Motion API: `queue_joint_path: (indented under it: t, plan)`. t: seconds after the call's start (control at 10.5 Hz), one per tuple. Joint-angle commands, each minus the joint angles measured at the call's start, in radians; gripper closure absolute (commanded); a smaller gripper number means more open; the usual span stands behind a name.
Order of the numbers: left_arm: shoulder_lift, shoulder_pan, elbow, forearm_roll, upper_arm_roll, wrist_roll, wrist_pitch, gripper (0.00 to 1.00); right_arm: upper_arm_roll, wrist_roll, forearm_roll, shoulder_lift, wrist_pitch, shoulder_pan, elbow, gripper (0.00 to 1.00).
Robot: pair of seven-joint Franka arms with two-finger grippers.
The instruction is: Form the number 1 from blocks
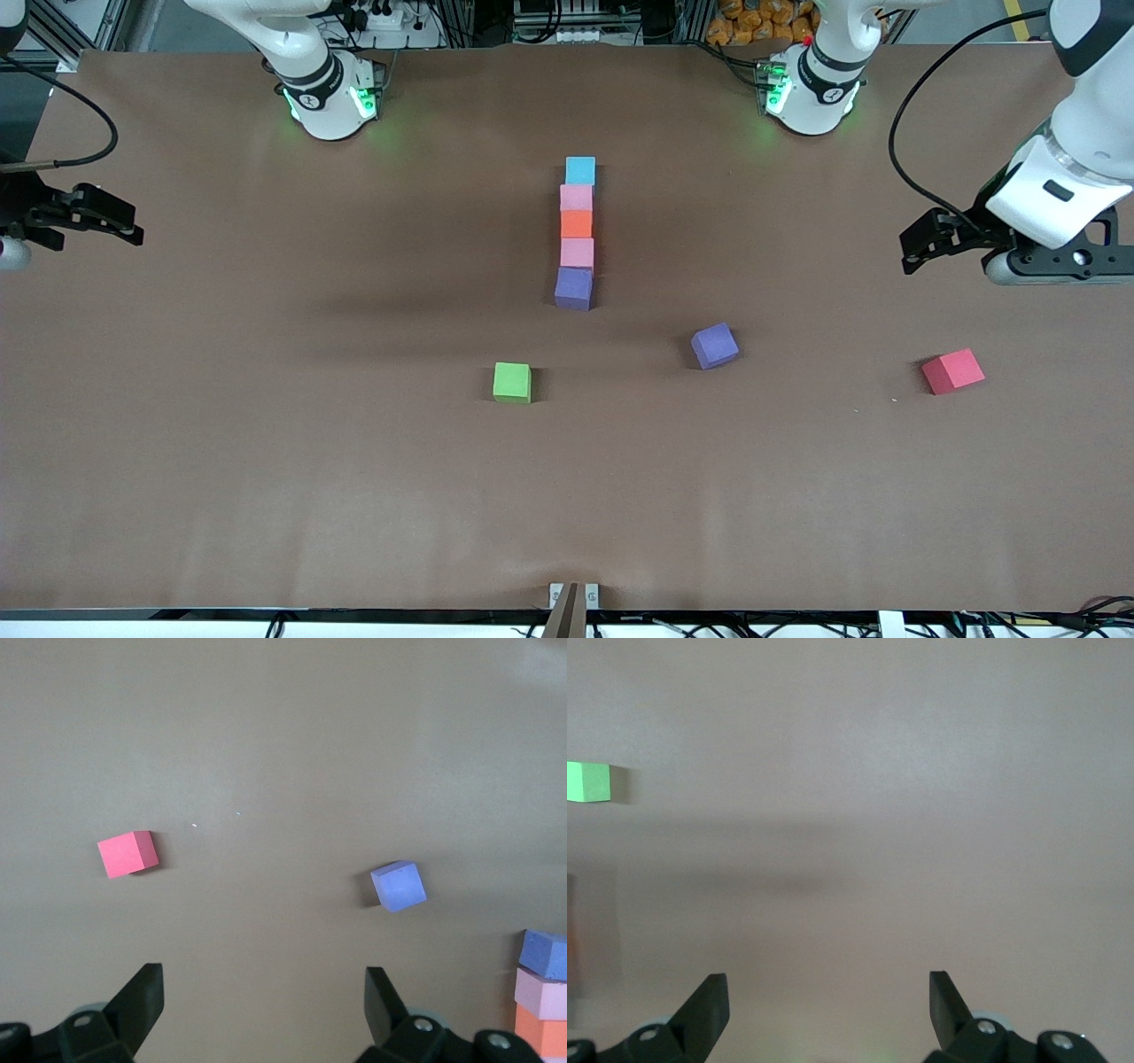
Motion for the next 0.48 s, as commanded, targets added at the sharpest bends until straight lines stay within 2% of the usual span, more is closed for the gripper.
queue_joint_path:
  t: [0.0, 0.38]
  plan:
    - [-0.025, -0.025, -0.015, 0.02, 0.013, 0.018, -0.012, 0.0, 0.016, -0.009, -0.015, -0.014, -0.013, -0.019, 0.002, 0.0]
    - [-0.027, -0.04, 0.008, 0.008, 0.016, 0.016, -0.013, 0.0, 0.016, -0.009, -0.015, -0.014, -0.013, -0.021, 0.002, 0.0]
